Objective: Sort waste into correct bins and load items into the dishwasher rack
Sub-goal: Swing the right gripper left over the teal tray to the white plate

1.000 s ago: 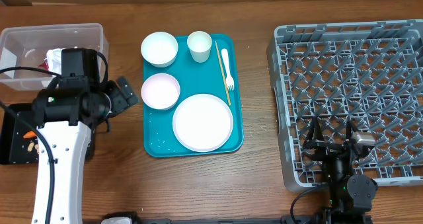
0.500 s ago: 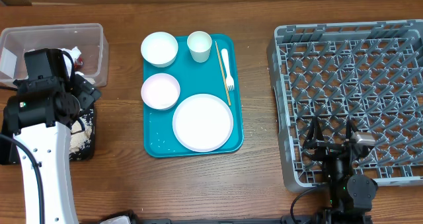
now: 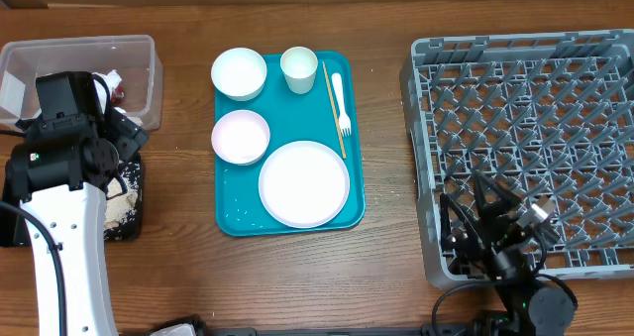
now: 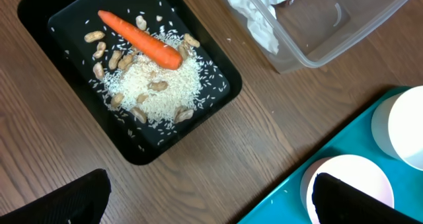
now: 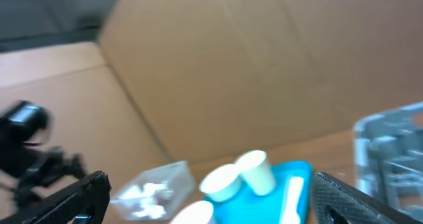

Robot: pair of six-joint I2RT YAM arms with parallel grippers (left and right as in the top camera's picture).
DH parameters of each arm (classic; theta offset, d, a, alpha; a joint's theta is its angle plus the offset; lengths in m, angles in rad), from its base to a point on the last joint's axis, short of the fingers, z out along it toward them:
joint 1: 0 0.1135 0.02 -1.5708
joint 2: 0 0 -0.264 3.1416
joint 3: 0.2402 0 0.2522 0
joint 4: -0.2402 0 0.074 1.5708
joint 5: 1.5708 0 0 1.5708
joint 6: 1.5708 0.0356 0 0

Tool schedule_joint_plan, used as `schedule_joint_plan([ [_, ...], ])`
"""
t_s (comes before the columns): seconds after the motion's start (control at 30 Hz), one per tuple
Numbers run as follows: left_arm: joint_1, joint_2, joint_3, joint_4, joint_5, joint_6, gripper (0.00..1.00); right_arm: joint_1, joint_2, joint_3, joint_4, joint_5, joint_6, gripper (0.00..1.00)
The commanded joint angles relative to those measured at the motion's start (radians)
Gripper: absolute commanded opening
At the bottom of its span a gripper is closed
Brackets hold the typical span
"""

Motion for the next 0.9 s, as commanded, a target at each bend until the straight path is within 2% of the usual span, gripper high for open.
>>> schedule_joint_plan([
  [0.0,0.001,0.003,0.02,-0.006,-0.021,-0.017,1.0,-0.001,-0.007,-0.011,0.085,-0.068,0.111,1.0],
  [0.17,0.001,0.003,0.02,-0.006,-0.021,-0.017,1.0,-0.001,-0.007,0.019,0.171,-0.068,0.167,1.0],
  [0.37,0.001,0.003,0.02,-0.007,-0.021,-0.017,1.0,-0.001,0.046,0.163,0.14,-0.071,0.11,1.0],
  [0.53,0.001,0.003,0.02,-0.007,-0.021,-0.017,1.0,-0.001,0.23,0.424,-0.05,-0.071,-0.079,1.0],
  [0.73,0.001,0.003,0.02,-0.007,-0.021,-0.017,1.0,-0.001,0.562,0.766,-0.282,-0.128,-0.231,1.0],
  [0.87,0.001,0.003,0.02,-0.007,-0.021,-0.017,1.0,0.019,0.782,0.983,-0.505,-0.156,-0.329,0.99],
])
